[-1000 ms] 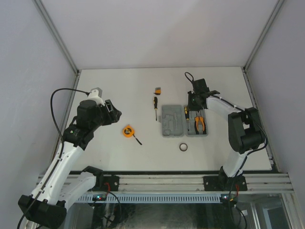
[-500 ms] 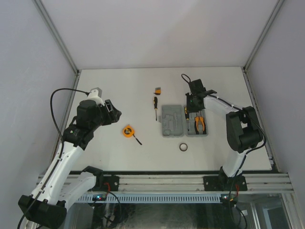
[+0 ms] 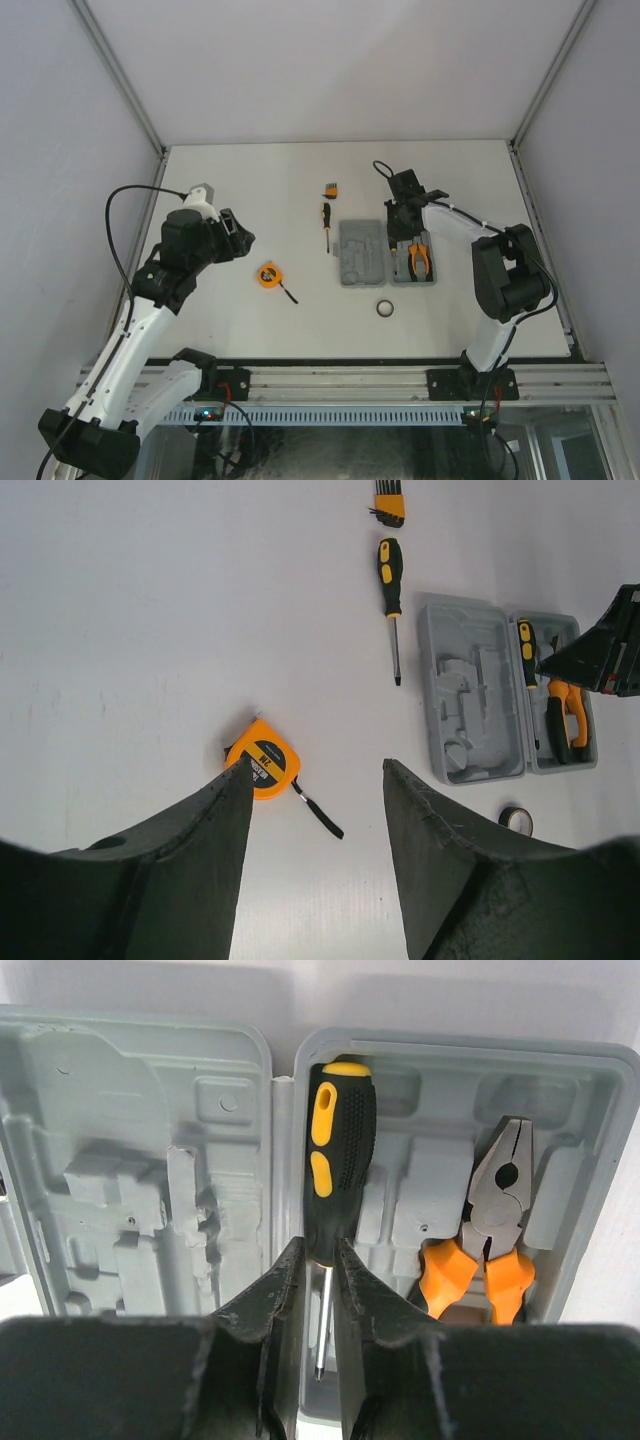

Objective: Sort the tools into containers
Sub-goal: Place the screwdriver in the storage box.

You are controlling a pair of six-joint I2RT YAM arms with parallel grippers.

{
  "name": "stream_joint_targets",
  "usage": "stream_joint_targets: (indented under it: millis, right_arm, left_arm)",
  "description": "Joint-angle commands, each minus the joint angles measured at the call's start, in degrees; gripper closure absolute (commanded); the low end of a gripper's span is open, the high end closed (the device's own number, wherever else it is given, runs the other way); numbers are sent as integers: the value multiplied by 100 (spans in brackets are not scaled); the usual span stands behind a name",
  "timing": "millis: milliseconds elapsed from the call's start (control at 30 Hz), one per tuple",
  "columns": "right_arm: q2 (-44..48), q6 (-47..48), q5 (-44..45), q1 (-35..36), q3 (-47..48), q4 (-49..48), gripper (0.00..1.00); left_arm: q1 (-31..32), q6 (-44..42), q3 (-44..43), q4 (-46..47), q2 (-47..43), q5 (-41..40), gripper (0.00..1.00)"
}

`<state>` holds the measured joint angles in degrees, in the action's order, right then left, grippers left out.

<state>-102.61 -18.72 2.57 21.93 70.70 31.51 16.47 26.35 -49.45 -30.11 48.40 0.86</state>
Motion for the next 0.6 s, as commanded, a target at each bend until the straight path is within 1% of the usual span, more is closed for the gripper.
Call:
stream_joint_targets:
  millis: [0, 333, 567]
  right_arm:
    - [250, 53, 84, 75, 38, 42, 85]
    - [191, 27, 75, 125, 14, 78, 89]
    - [242, 10, 291, 195, 6, 180, 90]
  left_arm:
    - [-47, 19, 102, 239, -32, 120, 41]
    - [-54, 19, 104, 232, -26, 132, 41]
    - [-57, 19, 102, 226, -24, 133, 41]
